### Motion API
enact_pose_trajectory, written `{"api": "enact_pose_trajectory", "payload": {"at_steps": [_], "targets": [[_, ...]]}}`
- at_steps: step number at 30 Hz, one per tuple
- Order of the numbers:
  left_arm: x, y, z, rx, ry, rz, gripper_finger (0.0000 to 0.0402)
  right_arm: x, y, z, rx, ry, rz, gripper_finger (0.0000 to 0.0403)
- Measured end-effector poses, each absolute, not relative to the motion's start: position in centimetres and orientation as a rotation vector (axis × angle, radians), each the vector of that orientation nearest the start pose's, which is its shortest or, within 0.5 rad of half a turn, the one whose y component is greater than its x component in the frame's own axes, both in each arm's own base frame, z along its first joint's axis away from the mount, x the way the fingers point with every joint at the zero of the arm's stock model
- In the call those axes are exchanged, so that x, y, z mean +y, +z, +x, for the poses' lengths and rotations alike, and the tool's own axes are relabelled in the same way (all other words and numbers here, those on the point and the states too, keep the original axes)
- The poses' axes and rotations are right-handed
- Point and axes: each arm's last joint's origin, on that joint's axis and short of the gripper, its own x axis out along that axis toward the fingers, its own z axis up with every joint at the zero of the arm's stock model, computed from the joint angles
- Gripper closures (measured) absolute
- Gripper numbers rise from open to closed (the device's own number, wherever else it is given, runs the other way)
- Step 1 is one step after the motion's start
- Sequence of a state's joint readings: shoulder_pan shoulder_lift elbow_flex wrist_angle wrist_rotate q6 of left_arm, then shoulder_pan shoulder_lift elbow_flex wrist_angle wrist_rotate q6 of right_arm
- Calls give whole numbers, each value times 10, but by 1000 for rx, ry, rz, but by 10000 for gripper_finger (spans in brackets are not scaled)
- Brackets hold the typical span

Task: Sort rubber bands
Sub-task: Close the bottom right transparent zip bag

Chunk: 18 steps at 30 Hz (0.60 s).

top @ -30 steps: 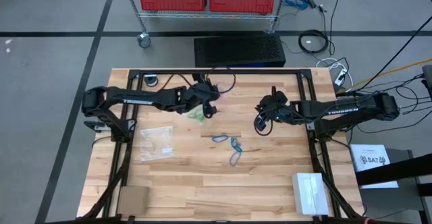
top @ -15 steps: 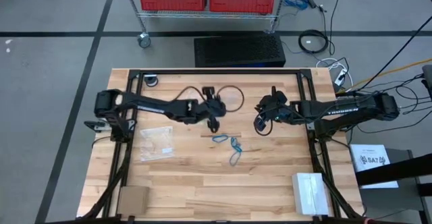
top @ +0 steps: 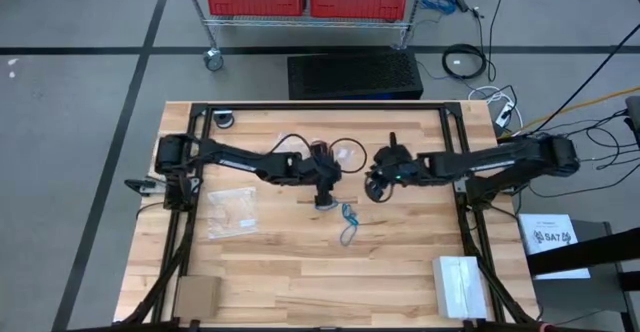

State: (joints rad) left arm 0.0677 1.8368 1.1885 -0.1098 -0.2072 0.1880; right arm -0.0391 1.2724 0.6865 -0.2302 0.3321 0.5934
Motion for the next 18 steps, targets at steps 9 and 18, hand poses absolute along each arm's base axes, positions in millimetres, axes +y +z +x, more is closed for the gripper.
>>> {"api": "enact_pose_trajectory", "payload": {"at_steps": [9, 18], "targets": [[35, 229, 362, 718, 151, 142, 240, -45, 152, 279, 654, -647, 670, 183], [60, 223, 325, 553, 206, -4, 240, -62, 121, 301, 548, -679, 743, 186]]}}
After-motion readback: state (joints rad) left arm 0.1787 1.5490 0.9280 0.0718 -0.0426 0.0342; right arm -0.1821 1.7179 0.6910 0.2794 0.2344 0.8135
